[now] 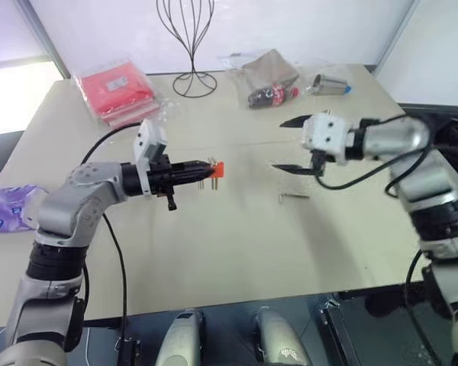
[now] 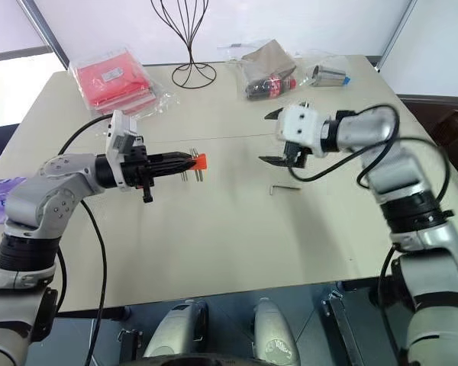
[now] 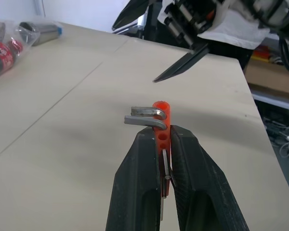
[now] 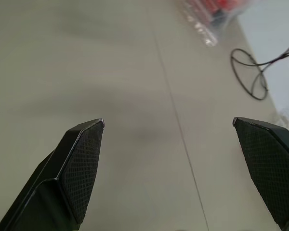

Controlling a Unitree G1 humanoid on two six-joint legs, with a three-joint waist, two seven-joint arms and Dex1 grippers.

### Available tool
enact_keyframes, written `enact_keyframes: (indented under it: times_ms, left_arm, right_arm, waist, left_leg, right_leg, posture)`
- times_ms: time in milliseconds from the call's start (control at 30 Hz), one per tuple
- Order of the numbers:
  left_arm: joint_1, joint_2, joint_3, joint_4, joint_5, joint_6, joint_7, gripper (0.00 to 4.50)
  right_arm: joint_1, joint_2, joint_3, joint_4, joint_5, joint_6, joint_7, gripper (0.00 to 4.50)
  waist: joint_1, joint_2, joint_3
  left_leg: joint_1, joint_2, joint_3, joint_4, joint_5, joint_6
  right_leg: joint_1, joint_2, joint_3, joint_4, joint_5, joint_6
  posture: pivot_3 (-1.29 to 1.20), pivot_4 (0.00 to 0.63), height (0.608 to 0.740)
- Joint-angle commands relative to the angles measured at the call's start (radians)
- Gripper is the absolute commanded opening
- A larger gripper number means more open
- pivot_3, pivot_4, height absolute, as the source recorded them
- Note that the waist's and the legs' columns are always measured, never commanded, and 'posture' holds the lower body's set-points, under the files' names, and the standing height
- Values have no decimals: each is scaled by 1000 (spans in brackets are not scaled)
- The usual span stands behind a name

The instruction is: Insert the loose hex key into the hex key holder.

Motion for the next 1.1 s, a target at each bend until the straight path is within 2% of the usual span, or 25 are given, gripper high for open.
enact_keyframes:
  times_ms: [33,167,700,800,1033,1100]
  left_arm:
    - [-19,-1,24,-12,9,-32,13,0]
    - [-5,-7,13,-13,27,-48,28,0]
    - [55,5,34,-76,17,-33,72,0]
    - [61,8,36,-82,16,-32,77,0]
    - [66,12,39,-92,15,-31,86,0]
    - [64,12,38,-92,14,-31,86,0]
  right_arm:
    - [-39,-14,49,106,-32,32,158,4445]
    - [-12,2,103,160,-79,57,235,4445]
    - [-136,185,132,596,-274,17,103,4445]
    - [-142,196,140,644,-299,-12,104,3629]
    - [-150,208,139,677,-321,-18,120,120]
    - [-145,208,136,668,-323,-17,125,53]
  waist:
    - [1,0,0]
    - [6,0,0]
    - [1,0,0]
    - [1,0,0]
    - [0,0,0]
    - [0,0,0]
  left_leg:
    - [0,0,0,0,0,0]
    - [0,-1,1,0,0,0]
    - [-1,-1,1,0,0,0]
    - [-1,-1,1,0,0,0]
    - [1,-1,1,1,0,0]
    - [1,-2,1,1,0,0]
  right_leg:
    - [0,0,0,0,0,0]
    - [0,-1,0,-1,0,0]
    - [-1,-1,0,0,0,0]
    - [-1,-1,0,0,0,0]
    - [2,-1,0,0,0,0]
    - [2,-1,0,0,0,1]
  posture:
    - [0,150,740]
    - [0,150,740]
    - [0,150,740]
    - [0,150,740]
    - [0,150,740]
    - [0,150,740]
